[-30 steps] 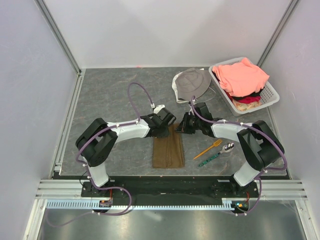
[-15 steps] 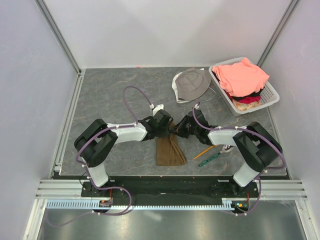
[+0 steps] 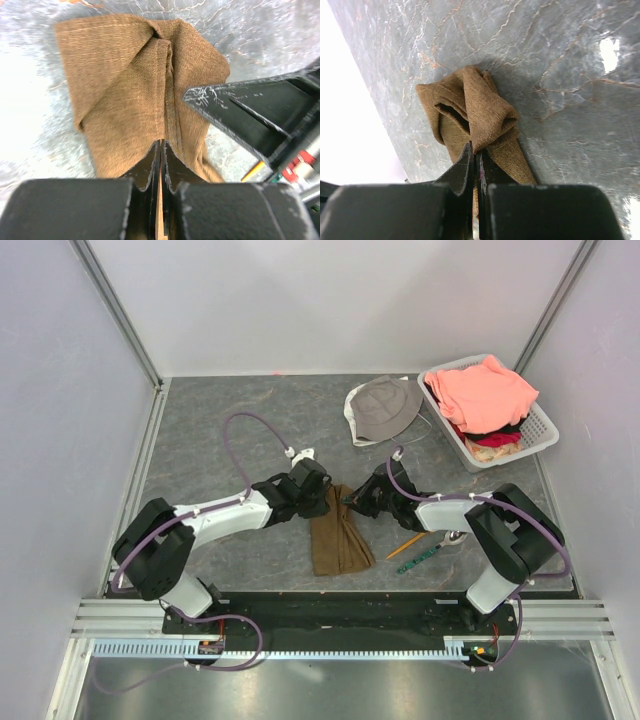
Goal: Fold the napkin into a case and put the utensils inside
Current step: Fold the 2/3-rectangle-folded napkin at the center of the board.
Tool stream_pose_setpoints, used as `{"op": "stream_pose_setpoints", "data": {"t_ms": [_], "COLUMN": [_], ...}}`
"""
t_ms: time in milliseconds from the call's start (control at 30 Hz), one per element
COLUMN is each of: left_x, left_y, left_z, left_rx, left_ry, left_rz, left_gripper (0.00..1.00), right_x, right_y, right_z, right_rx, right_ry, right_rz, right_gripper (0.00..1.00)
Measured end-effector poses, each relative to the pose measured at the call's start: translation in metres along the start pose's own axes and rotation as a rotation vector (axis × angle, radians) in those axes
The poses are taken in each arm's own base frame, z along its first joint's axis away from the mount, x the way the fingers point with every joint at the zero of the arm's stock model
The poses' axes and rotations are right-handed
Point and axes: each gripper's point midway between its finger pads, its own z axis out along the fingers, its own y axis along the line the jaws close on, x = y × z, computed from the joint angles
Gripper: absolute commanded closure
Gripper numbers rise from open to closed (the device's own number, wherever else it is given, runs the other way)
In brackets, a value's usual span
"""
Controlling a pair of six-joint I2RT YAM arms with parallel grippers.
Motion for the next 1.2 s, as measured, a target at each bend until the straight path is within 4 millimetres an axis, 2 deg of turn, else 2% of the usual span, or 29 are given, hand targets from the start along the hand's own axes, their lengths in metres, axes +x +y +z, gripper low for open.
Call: {"op": "stream_pose_setpoints", "data": {"t_ms": [167, 400, 767, 933, 1200], "left_x": [-0.001, 0.023, 0.02, 0.02, 0.02], "left_y": [0.015, 0.04, 0.02, 0.019, 0.021], "left_z": [-0.005, 0.019, 0.031, 0.032, 0.03], "left_rx": [-0.022, -0.102, -0.027, -0.016, -0.008], "left_ry": [-0.009, 0.058, 0.03, 0.022, 0.011], "left_rz": [-0.017, -0.013, -0.042, -0.044, -0.042], "left_gripper": [0.97, 0.98, 0.98, 0.98, 0.97], "right_x": [-0.001, -0.003, 0.019, 0.03, 0.027], "right_y": [-0.002, 0.005, 0.027, 0.018, 0.017], "right_z": [-0.001, -0.003, 0.006, 0.018, 0.027], "right_rx": [0.013, 0.032, 0.044, 0.085, 0.073], "right_ry": [-0.004, -0.016, -0.025, -0.035, -0.08], "right_rz": [-0.004, -0.017, 0.002, 0.057, 0.086], "right_gripper": [1.0, 1.0, 1.0, 1.0, 1.0]}}
